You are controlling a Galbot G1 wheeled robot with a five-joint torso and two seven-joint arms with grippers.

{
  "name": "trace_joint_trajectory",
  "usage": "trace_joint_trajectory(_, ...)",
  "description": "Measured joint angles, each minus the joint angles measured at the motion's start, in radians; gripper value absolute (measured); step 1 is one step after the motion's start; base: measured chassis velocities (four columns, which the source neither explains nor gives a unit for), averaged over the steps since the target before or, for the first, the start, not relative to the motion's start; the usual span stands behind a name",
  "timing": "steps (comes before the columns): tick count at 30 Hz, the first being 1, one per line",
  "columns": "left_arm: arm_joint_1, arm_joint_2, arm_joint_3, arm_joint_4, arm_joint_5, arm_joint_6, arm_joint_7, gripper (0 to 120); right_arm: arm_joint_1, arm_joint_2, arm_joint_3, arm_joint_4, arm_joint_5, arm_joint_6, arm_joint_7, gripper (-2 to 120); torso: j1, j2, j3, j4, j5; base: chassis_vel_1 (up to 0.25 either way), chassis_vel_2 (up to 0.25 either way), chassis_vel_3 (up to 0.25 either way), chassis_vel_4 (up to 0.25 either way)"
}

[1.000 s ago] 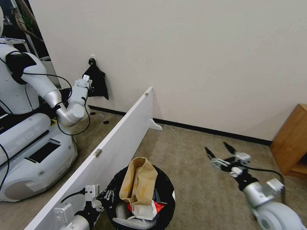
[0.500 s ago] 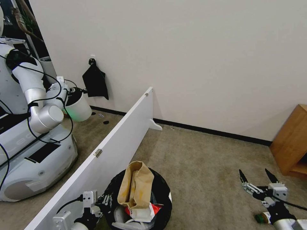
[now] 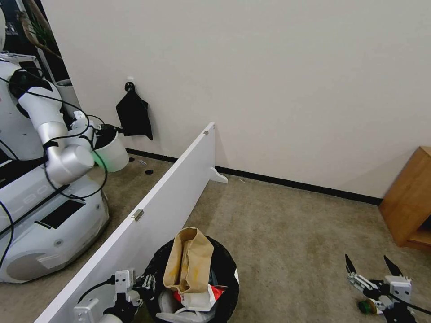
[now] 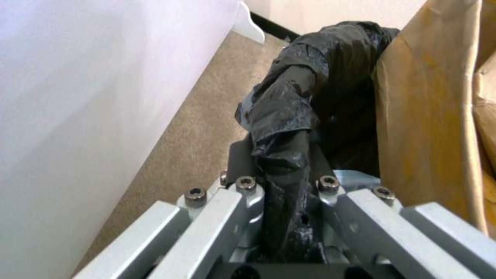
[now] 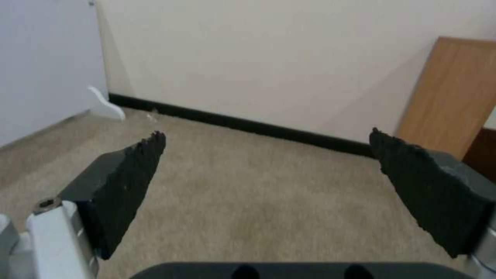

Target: Pick up the trash bin, then pick up the garbage from the floor and place it into the trash bin.

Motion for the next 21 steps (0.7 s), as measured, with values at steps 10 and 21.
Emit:
trace_joint_trajectory(10, -0.012, -0.001, 0.01, 0.014, -0.001, 0.0, 0.002, 4, -0.004, 0.006, 0.01, -0.025, 0.014, 0.025, -0.026, 100, 0.0, 0.0, 0.0, 0.0001, -0.0001, 0.0, 0.0, 0.0, 0.0)
trace_joint_trajectory(21, -0.025, -0.004, 0.012, 0.027, -0.002, 0.0, 0.004, 4, 0.009, 0.004, 0.011, -0.046, 0.028, 0.035, -0.055, 100, 0.0, 0.0, 0.0, 0.0, -0.0001, -0.02, -0.026, -0.019, -0.019)
